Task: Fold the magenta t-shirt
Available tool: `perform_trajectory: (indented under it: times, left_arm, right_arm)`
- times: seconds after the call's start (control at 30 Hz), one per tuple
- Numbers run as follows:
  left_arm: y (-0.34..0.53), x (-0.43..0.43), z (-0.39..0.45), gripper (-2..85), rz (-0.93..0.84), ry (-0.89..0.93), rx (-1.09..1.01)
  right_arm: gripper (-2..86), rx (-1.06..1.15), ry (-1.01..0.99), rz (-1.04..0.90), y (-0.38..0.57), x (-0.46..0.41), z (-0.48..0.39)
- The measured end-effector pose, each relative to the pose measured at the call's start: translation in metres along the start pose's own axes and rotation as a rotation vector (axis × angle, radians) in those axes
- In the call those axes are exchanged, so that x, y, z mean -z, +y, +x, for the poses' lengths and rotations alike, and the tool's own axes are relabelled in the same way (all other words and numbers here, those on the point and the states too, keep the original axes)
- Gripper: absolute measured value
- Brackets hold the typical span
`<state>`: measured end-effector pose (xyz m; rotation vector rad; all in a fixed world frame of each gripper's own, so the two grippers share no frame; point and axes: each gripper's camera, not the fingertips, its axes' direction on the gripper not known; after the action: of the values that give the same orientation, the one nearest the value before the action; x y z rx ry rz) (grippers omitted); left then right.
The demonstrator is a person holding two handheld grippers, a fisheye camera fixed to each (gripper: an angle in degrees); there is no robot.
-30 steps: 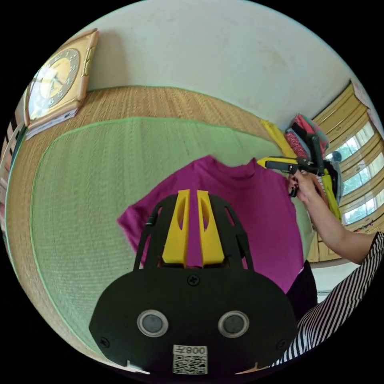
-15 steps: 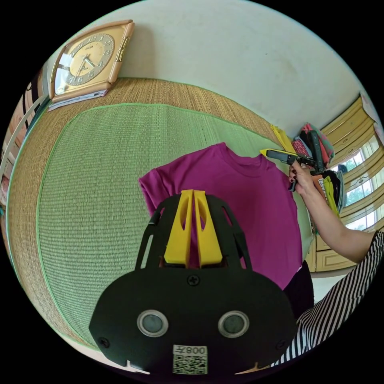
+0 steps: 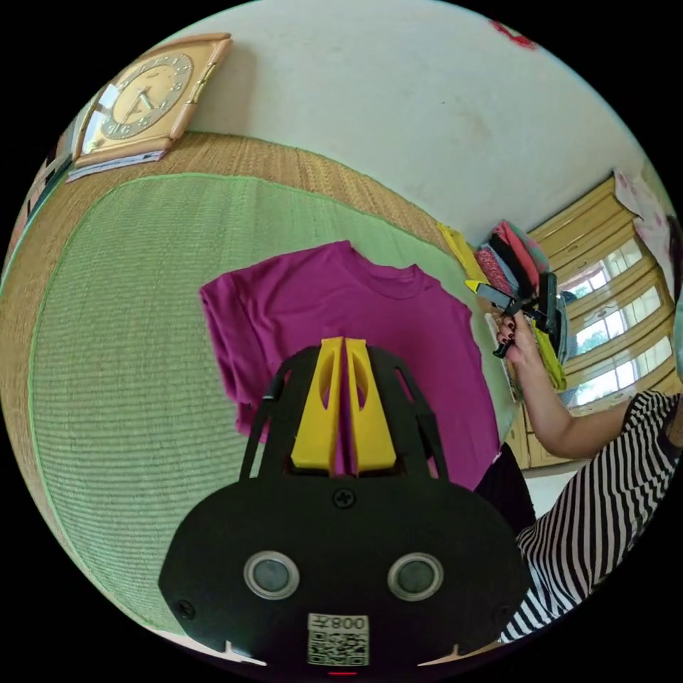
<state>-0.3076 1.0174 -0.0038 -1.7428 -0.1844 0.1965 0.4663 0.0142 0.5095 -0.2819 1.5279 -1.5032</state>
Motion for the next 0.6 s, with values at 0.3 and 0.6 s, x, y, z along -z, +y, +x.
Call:
perform_trajectory:
  times: [0.3, 0.6]
  left_arm:
    - [-0.054, -0.153, 0.17, 7.4, -0.237, 0.25, -0.323]
    - [-0.123, -0.292, 0.33, 9.6, -0.372, 0.12, -0.589]
  right_arm:
    - [5.9, -0.287, 0.094, 0.055, 0.166, 0.087, 0.068]
    - [7.5, -0.259, 0.117, 0.011, 0.199, 0.082, 0.104]
